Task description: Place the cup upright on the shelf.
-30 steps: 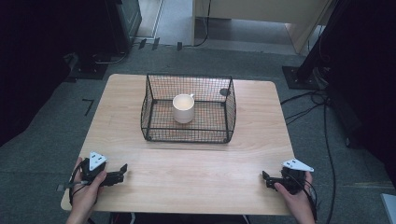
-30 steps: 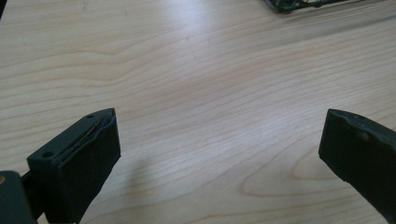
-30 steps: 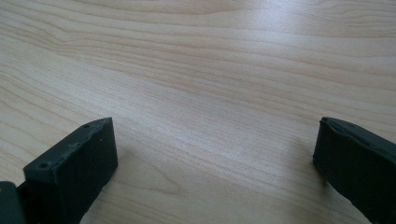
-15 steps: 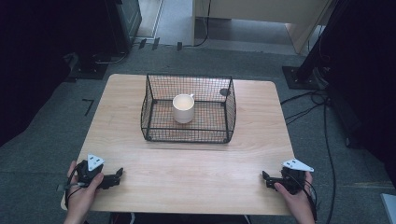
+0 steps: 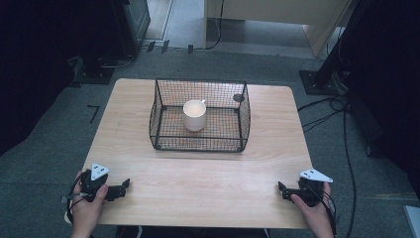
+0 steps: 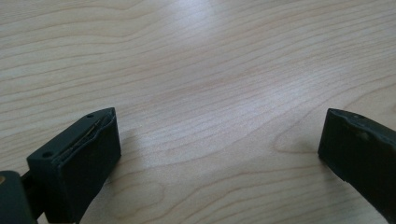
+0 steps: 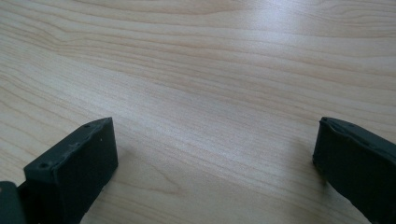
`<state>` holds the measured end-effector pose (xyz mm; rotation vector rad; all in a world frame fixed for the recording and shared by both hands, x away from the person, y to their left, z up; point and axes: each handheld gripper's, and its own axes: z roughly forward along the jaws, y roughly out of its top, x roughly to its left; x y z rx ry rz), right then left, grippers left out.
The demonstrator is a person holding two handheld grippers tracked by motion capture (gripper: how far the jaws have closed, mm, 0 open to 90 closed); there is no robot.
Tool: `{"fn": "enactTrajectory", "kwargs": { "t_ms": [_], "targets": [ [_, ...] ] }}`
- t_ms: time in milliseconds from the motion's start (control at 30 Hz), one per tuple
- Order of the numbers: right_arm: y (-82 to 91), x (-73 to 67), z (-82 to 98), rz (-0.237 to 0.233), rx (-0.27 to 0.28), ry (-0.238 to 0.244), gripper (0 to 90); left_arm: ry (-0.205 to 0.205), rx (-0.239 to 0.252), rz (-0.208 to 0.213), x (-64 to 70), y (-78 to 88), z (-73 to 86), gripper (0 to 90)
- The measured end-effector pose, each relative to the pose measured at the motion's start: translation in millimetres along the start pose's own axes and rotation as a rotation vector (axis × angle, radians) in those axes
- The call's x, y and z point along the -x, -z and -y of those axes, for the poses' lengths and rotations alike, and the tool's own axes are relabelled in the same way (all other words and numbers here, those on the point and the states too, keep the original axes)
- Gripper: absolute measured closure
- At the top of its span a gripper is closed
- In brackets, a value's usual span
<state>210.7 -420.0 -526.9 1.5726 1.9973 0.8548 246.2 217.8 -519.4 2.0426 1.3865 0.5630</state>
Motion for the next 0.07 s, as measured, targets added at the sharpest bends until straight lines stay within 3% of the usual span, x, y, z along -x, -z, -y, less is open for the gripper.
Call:
{"fn": "enactTrajectory", "kwargs": {
  "t_ms": [67],
  "targets": [
    [0.0, -0.1, -0.2, 0.006, -0.001, -0.005, 0.0, -0.002, -0.001, 0.000, 0.1, -0.3, -0.5, 0.0]
  ]
}}
